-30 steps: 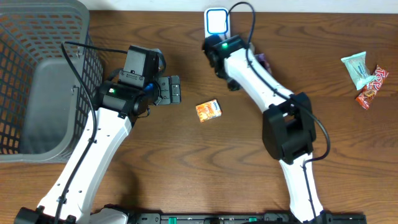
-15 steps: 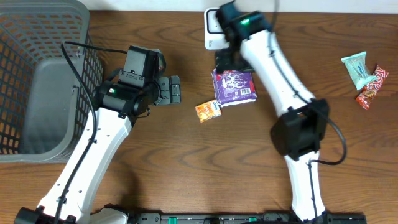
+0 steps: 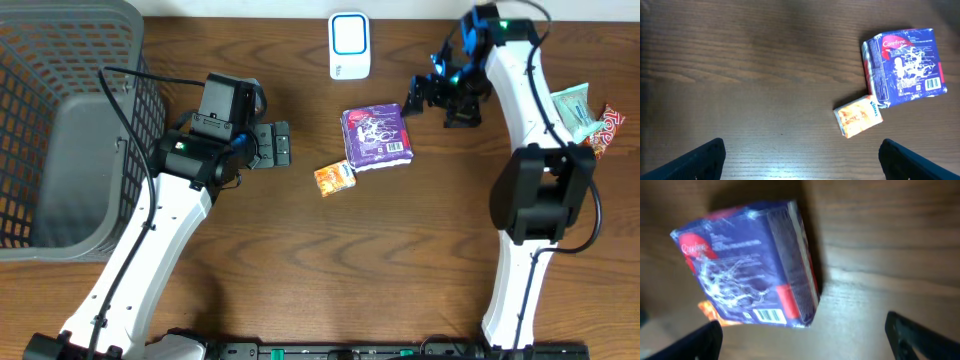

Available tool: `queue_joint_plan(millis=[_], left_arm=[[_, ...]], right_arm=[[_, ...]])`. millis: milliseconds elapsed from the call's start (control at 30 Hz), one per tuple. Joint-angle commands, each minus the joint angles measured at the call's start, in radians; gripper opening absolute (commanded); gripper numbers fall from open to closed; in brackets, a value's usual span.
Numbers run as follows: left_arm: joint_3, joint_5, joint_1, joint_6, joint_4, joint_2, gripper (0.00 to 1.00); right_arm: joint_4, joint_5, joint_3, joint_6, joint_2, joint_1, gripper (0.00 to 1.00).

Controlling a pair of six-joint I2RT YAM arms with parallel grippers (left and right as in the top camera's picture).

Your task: Scan the item barcode

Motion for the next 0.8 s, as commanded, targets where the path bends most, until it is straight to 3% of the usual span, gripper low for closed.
queue_joint_plan(millis=[0, 167, 300, 333, 400, 500, 567, 767], left_arm=[[0.013, -0.012, 0.003, 0.009, -0.005, 0.005, 0.98], [0.013, -0.012, 0.003, 0.009, -0.005, 0.005, 0.98], [0.013, -0.012, 0.003, 0.009, -0.005, 0.005, 0.98], [0.013, -0.012, 0.003, 0.009, -0.005, 0.005, 0.98], [0.013, -0.012, 0.003, 0.009, -0.005, 0.005, 0.98], [0.013, -0.012, 0.003, 0.009, -0.005, 0.005, 0.98], [0.013, -0.012, 0.003, 0.009, -0.005, 0.005, 0.98], [0.013, -0.012, 0.003, 0.009, -0.005, 0.005, 0.98]], right_arm=[[0.099, -0.235, -0.121, -0.060, -0.024, -0.019, 0.98], [0.390, -0.433, -0.341, -0.059, -0.024, -0.023, 0.88], [0.488, -0.450, -0.430, -0.051, -0.024, -0.014, 0.77], [0.487, -0.450, -0.432, -0.051, -0.024, -0.013, 0.75], [0.483, -0.450, -0.428, -0.036, -0.026, -0.014, 0.62], [0.455, -0.450, -0.396, -0.002, -0.036, -0.021, 0.24], [0.416, -0.428, -0.362, -0.002, -0.048, -0.022, 0.07], [0.235, -0.034, -0.223, 0.047, -0.143, 0.004, 0.01]])
